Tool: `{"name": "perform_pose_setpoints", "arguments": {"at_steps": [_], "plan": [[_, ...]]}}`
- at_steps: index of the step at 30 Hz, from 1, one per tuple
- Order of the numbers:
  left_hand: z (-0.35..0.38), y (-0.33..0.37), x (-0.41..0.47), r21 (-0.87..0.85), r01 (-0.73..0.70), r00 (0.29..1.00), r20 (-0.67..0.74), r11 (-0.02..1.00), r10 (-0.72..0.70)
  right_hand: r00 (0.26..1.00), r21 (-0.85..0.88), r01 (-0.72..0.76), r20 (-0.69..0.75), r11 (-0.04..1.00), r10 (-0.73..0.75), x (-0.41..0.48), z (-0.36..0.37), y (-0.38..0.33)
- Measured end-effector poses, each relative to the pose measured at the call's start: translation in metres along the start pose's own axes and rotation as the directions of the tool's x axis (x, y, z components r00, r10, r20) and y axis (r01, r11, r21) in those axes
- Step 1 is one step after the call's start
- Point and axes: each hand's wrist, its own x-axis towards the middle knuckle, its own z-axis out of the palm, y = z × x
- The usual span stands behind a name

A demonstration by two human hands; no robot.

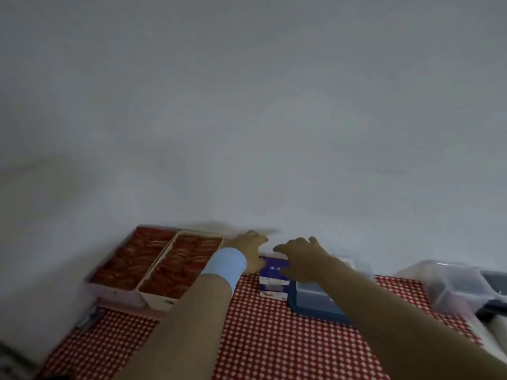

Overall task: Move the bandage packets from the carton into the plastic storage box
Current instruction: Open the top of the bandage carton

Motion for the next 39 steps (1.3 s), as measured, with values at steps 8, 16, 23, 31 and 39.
{"name": "perform_pose_setpoints", "arguments": {"at_steps": [8, 16, 23, 31, 39], "plan": [[0.066, -0.013, 0.036, -0.019, 0.016, 0.994, 0.112, 1.000, -0.014, 0.998, -0.210, 0.013, -0.053, 0.978, -0.025, 0.045, 0.064, -0.001], [0.098, -0.025, 0.031, -0.218, -0.018, 0.994, -0.109, 0.976, -0.006, 0.973, -0.047, 0.098, -0.204, 0.994, -0.106, 0.048, 0.074, 0.000], [0.105, -0.010, -0.029, -0.457, -0.156, 0.915, -0.401, 0.876, -0.046, 0.890, 0.111, 0.146, -0.449, 0.983, -0.081, -0.026, 0.073, -0.014], [0.122, 0.019, -0.098, -0.617, -0.180, 0.881, -0.448, 0.766, -0.154, 0.779, 0.213, 0.268, -0.622, 0.940, -0.081, -0.102, 0.106, -0.035], [0.126, 0.039, -0.107, -0.690, -0.212, 0.861, -0.466, 0.692, -0.201, 0.615, 0.060, 0.207, -0.784, 0.976, -0.082, -0.122, 0.123, -0.025]]}}
